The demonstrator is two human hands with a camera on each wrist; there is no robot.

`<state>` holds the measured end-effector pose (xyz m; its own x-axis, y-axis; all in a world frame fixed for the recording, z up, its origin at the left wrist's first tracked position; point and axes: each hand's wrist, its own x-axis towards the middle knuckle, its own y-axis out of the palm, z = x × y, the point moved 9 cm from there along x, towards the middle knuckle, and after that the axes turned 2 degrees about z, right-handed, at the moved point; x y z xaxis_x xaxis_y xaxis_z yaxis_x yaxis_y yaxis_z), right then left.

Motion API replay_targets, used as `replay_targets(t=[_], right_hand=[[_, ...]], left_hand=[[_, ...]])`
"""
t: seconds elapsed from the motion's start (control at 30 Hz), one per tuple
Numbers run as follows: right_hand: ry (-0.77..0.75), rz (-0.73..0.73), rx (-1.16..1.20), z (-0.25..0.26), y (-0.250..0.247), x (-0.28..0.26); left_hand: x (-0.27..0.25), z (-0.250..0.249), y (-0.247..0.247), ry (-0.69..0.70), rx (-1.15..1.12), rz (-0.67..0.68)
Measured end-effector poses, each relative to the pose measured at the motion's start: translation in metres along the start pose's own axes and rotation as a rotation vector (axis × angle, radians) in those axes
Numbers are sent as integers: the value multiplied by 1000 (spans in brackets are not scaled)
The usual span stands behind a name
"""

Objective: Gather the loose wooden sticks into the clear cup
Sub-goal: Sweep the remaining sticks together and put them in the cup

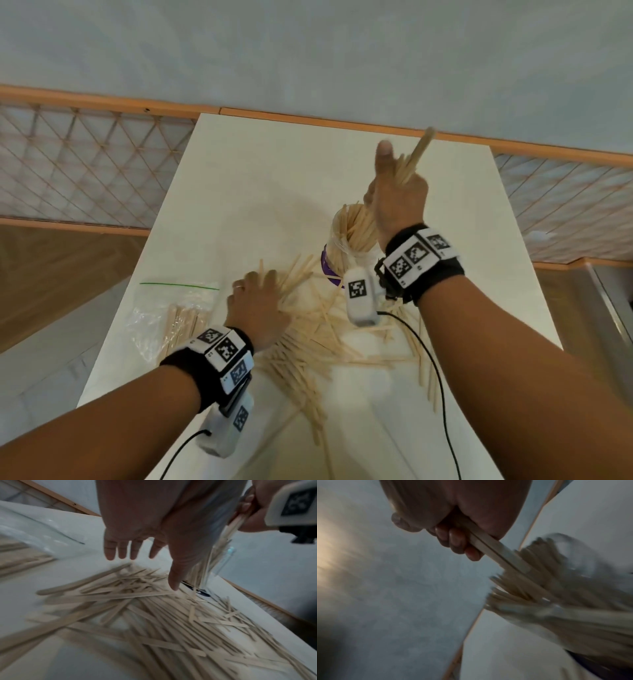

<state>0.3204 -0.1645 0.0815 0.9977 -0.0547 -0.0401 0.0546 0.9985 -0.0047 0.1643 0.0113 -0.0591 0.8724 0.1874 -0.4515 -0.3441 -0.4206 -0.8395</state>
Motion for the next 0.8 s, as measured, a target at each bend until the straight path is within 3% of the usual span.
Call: replay_targets(t=[0.1, 0.2, 0.37, 0.47, 0.57, 0.7, 0.8], right_hand=[[6, 42, -154, -28, -1, -4], [-79, 29, -157, -26, -6, -4], [-223, 13, -184, -2, -30, -1], [-255, -30, -372, 1, -70, -9], [-117, -3, -773, -45, -117, -24], [246, 263, -1278, -144, -142, -65], [193, 358, -1300, -159, -116, -97]], left_hand=[[0, 19, 4, -82, 40, 31], [1, 7, 8, 10, 20, -11], [-10, -28, 25, 236, -74, 45], [-29, -22, 27, 289, 106, 95], [-55, 1, 41, 311, 323, 180], [-66, 9, 57, 358, 281, 145], [-61, -1, 56, 342, 125, 115]])
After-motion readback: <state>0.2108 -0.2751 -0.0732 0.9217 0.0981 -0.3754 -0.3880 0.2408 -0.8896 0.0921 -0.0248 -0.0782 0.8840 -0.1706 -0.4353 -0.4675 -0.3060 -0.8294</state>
